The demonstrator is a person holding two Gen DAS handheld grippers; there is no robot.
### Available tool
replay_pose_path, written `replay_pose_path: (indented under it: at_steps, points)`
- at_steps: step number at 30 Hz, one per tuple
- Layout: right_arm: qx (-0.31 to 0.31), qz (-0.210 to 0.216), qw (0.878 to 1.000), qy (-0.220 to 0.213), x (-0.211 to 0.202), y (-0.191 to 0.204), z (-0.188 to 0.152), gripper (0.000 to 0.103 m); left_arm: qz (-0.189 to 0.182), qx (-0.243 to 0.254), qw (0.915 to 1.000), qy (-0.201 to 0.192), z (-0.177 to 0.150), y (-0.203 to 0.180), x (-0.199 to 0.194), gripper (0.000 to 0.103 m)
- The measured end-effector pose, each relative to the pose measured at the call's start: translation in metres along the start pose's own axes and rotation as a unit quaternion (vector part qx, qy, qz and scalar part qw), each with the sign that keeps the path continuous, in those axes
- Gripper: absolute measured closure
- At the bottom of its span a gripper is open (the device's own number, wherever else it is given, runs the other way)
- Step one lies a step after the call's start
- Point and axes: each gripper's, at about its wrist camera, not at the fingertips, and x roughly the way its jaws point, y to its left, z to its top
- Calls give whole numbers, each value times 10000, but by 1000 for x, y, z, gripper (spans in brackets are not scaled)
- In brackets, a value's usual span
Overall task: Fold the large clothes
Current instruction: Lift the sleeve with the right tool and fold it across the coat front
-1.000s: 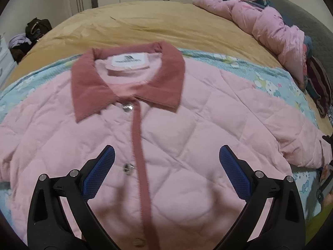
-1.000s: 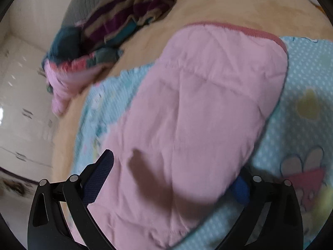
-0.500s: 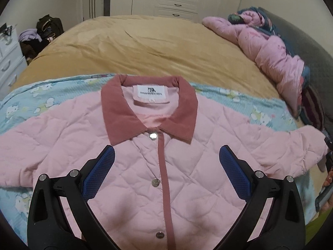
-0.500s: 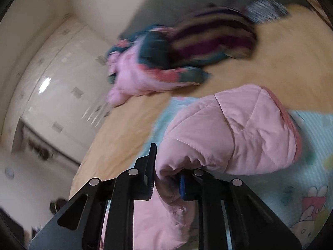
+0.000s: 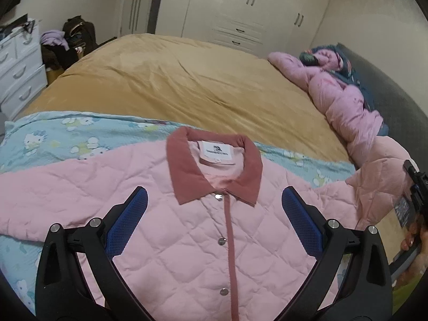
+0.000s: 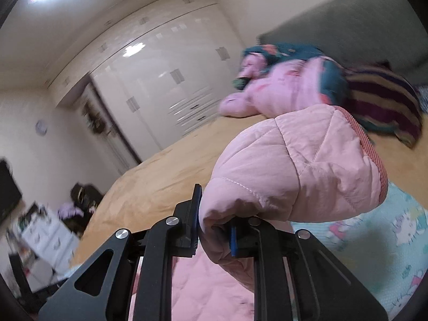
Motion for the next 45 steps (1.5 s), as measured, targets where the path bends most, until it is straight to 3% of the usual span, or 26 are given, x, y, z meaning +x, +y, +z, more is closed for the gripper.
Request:
replay_pose_path:
  at_steps: [9, 19, 26, 32, 35, 37, 39, 41, 42, 43, 44, 45]
  points:
    - [-814, 538, 9945, 380, 31, 102, -28, 87, -10, -388, 9992, -116, 5, 58, -18, 9]
    - [-1592, 912, 9762, 1153, 72, 184, -114, 87, -203, -956, 9951, -154, -10, 113, -24, 9]
    - [-2025, 971, 9575, 1811, 102, 212, -196, 87, -117, -1092, 9939, -63, -37, 133, -17, 9]
    - [-1945, 1034, 9457, 2391, 113, 208, -253, 84, -369, -1275, 9907, 286, -59, 138, 14, 9]
    - [-1606, 1193, 9427, 2669, 116, 199, -261, 67, -590, -1548, 9850, 485, -70, 145, 34, 9]
    - [-1103, 1263, 9478, 2713, 109, 187, -252, 56, -689, -1741, 9805, 597, -76, 152, 44, 9]
    - [-707, 1271, 9556, 2561, 101, 178, -244, 43, -703, -1981, 9757, 614, -81, 164, 51, 9]
    - [-442, 1033, 9689, 2203, 94, 169, -234, 38, -731, -2168, 9716, 599, -83, 173, 53, 9]
    - [-419, 1005, 9718, 2091, 92, 168, -232, 45, -765, -2299, 9683, 608, -84, 180, 55, 9]
    - [-557, 987, 9740, 1964, 90, 173, -230, 70, -808, -2370, 9662, 612, -84, 184, 55, 9]
    - [-871, 1003, 9729, 1894, 89, 182, -230, 78, -863, -2429, 9644, 590, -83, 187, 54, 9]
    - [-1147, 1009, 9710, 1837, 87, 190, -232, 81, -908, -2475, 9631, 547, -82, 191, 52, 9]
